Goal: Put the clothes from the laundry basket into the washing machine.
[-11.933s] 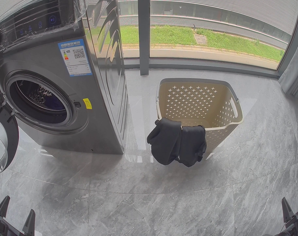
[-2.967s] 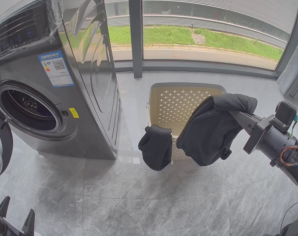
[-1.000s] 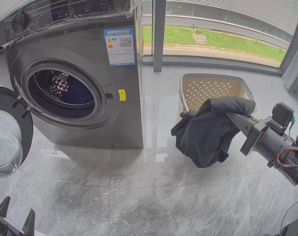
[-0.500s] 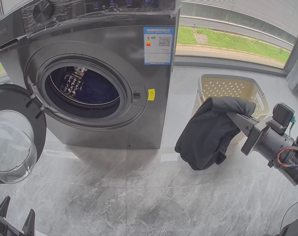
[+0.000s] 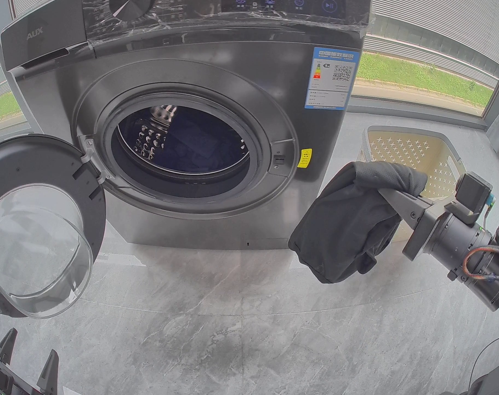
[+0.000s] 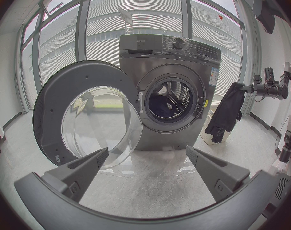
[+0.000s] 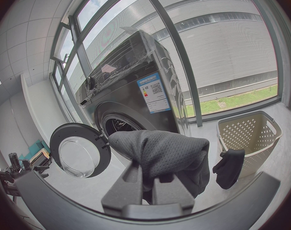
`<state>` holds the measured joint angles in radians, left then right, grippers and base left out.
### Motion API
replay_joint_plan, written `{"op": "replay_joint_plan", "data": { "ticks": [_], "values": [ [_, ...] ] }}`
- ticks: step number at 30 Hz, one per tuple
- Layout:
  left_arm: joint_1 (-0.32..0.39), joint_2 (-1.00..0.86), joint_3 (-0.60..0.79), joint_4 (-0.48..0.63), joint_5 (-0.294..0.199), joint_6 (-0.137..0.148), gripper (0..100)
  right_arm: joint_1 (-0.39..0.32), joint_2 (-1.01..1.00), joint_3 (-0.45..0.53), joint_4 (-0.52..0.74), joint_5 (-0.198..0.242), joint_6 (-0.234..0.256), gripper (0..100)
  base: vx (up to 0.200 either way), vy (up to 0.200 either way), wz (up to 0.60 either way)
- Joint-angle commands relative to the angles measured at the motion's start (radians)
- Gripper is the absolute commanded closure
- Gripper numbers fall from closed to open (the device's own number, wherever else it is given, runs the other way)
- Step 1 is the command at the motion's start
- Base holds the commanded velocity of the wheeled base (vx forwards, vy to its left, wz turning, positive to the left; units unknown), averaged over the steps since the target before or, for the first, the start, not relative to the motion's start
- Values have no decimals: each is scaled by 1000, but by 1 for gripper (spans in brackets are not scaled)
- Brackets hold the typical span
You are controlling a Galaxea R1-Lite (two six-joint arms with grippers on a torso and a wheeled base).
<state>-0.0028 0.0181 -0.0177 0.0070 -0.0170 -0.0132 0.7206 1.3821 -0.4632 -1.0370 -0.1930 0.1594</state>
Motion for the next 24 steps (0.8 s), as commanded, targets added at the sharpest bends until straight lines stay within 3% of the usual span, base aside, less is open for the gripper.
{"op": "replay_joint_plan", "data": {
  "ticks": [1, 10, 18, 24],
  "values": [
    [0, -18, 15, 1, 0, -1, 0, 0, 0, 1, 0, 0, 0, 100, 0, 0, 0],
    [0, -18, 15, -1, 0, -1, 0, 0, 2, 1, 2, 1, 0, 100, -200, 0, 0],
    [0, -18, 15, 1, 0, 1, 0, 0, 2, 1, 3, 1, 2, 100, 0, 0, 0],
    [0, -18, 15, 1, 0, 1, 0, 0, 2, 3, 3, 1, 2, 100, 0, 200, 0]
  ]
}}
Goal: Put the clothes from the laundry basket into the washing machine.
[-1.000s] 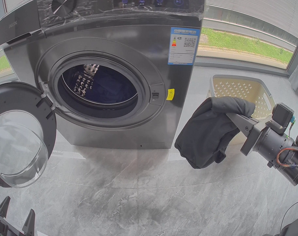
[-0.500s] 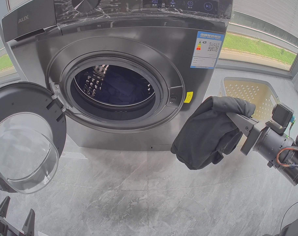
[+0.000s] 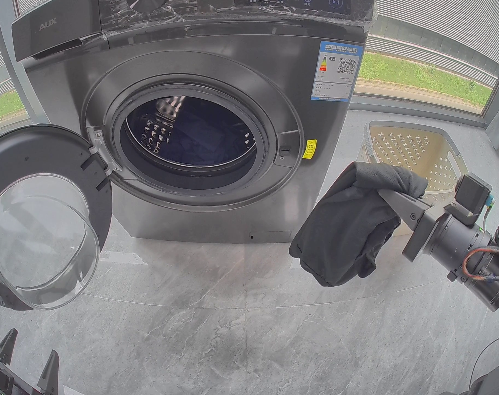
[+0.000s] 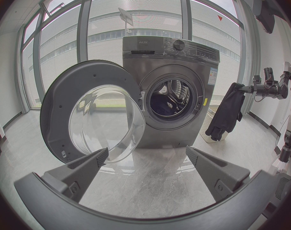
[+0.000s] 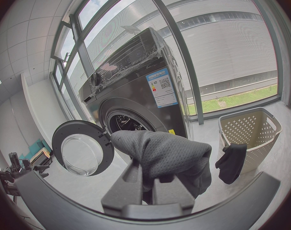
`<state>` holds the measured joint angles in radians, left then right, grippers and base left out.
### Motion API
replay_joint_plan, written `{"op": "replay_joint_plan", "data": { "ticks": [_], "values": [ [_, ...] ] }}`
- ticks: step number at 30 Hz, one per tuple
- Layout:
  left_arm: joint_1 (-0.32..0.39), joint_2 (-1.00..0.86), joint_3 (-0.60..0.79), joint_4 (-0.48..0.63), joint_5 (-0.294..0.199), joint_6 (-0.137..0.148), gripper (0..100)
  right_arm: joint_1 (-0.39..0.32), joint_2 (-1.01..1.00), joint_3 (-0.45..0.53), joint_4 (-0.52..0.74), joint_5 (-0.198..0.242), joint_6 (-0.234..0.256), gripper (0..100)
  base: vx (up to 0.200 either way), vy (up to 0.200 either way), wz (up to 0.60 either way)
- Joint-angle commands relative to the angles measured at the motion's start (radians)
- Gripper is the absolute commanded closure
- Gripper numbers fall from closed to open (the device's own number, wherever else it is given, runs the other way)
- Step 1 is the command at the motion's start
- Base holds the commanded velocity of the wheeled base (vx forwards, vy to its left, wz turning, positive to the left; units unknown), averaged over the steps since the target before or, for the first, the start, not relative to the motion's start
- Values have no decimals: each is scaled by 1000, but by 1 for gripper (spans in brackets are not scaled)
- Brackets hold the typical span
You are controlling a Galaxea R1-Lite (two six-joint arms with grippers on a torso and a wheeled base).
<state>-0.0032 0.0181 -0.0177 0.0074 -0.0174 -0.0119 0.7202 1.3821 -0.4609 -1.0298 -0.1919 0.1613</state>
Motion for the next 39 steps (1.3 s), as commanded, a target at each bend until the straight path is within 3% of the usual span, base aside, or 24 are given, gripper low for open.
{"op": "replay_joint_plan", "data": {
  "ticks": [1, 10, 39],
  "values": [
    [0, -18, 15, 0, 1, 0, 0, 1, 2, 2, -4, 0, 0, 100, 0, 200, 0],
    [0, -18, 15, 0, 1, 0, 0, 1, 2, 2, -4, 0, 0, 100, 0, 200, 0],
    [0, -18, 15, 0, 1, 0, 0, -1, 3, 8, -4, 0, 1, 100, 0, 14, 0]
  ]
}}
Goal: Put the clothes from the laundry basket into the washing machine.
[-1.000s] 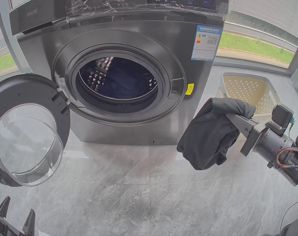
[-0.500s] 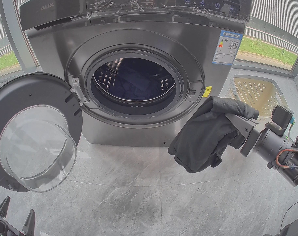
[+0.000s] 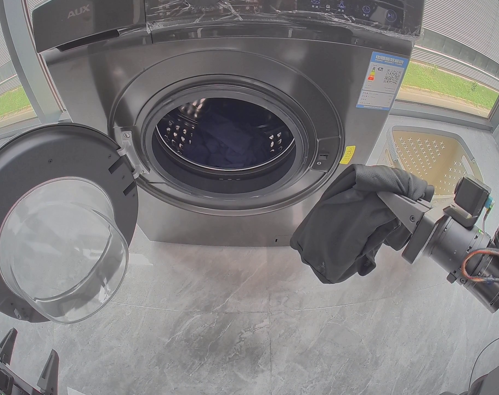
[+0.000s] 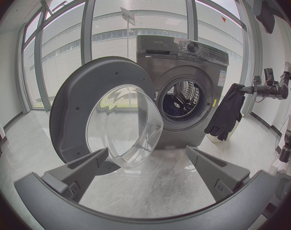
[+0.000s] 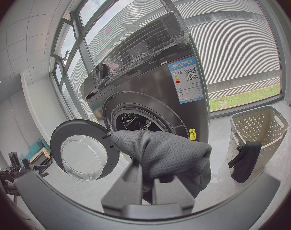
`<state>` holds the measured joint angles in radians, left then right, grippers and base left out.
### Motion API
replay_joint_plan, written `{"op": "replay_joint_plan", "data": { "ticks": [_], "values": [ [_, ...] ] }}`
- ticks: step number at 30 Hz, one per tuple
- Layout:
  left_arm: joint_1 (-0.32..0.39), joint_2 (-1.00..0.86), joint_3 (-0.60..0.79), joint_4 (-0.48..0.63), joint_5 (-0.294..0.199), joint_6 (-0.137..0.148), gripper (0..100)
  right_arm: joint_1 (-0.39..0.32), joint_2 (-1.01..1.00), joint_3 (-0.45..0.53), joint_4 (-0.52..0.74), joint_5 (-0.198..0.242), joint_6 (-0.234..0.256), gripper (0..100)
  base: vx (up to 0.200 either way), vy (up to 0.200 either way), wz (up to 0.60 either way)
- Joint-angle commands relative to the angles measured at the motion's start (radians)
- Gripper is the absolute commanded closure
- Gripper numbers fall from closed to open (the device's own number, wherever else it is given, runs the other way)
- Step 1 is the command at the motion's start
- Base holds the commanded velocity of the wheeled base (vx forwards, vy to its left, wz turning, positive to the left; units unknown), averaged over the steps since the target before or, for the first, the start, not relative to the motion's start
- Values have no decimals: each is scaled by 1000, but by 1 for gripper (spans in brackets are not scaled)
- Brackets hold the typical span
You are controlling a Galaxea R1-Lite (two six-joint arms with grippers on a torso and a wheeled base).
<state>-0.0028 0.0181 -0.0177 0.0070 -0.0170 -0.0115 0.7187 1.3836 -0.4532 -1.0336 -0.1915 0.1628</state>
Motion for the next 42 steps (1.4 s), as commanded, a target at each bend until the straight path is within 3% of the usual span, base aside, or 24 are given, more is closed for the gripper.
{"op": "replay_joint_plan", "data": {
  "ticks": [1, 9, 27, 30, 37, 42],
  "values": [
    [0, -18, 15, 1, 0, -1, 0, 1, 0, -1, 0, 0, 0, 100, 0, 200, 0],
    [0, -18, 15, 1, 0, -1, 0, 1, 2, 1, 0, 0, 0, 100, 0, 200, 0],
    [0, -18, 15, -1, 0, 1, 0, 2, 18, 1, -3, 6, 20, 100, 0, 0, 0],
    [3, -18, 16, -2, 3, 21, 0, 13, 43, -1, -3, 3, 14, 100, 0, 0, 0],
    [-3, -4, 15, -1, -3, 24, 0, 70, 175, -85, -11, 7, 23, 100, 0, 0, 0],
    [-2, -1, 15, -2, -4, 36, 0, 90, 247, -140, -109, 27, 23, 100, 0, 0, 0]
  ]
}}
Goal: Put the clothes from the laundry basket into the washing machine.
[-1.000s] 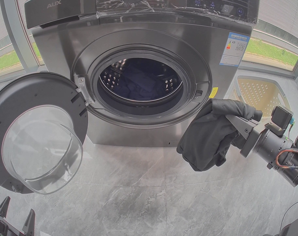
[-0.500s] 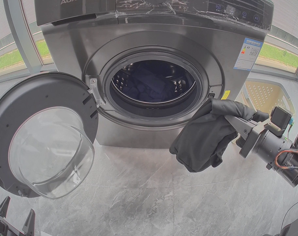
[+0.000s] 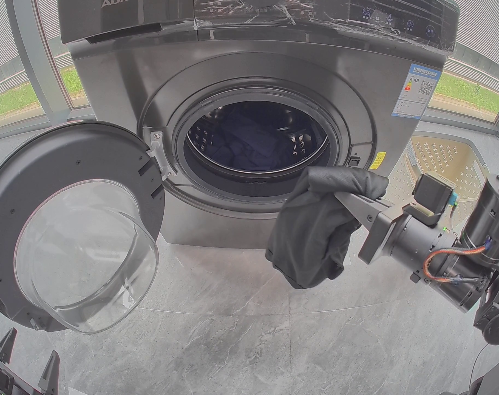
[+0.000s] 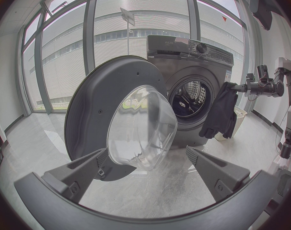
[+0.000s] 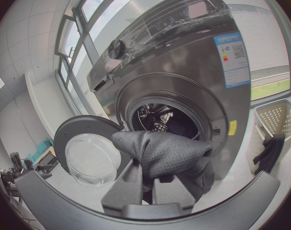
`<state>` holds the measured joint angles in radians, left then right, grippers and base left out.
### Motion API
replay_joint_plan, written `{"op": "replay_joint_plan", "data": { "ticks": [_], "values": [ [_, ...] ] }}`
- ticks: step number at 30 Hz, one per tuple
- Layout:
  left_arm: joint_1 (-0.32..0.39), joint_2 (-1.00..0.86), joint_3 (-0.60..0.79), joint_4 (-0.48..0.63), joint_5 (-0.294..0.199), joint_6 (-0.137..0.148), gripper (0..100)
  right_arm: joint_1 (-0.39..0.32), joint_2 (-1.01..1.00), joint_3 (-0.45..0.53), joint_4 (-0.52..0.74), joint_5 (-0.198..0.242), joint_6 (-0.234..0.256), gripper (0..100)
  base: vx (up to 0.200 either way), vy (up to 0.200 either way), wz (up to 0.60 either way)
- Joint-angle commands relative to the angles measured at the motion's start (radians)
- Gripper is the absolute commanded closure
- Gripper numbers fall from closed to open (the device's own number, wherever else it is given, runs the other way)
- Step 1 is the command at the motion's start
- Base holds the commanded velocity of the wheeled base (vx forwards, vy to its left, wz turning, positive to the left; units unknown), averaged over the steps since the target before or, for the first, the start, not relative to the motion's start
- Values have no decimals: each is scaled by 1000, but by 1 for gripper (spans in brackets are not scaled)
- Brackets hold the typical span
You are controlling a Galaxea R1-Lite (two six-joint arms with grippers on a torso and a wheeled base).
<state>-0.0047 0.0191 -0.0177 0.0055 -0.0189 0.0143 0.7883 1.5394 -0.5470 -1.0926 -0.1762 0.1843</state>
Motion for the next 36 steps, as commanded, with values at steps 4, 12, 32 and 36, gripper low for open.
{"op": "replay_joint_plan", "data": {
  "ticks": [4, 12, 32, 36],
  "values": [
    [11, -8, -56, -50, -12, 0, 0, 22, 131, -93, -98, 17, 1, 100, 0, 0, 0],
    [-18, 291, -192, -107, -381, -36, 0, 42, 219, -203, -112, 66, 34, 100, 0, 0, 0],
    [-402, 1291, -268, -763, -538, 6, 0, 26, 301, -327, -145, 89, 60, 100, 0, 0, 0],
    [-437, 1403, -315, -799, -535, 3, 0, 29, 303, -326, -145, 89, 60, 100, 0, 0, 0]
  ]
}}
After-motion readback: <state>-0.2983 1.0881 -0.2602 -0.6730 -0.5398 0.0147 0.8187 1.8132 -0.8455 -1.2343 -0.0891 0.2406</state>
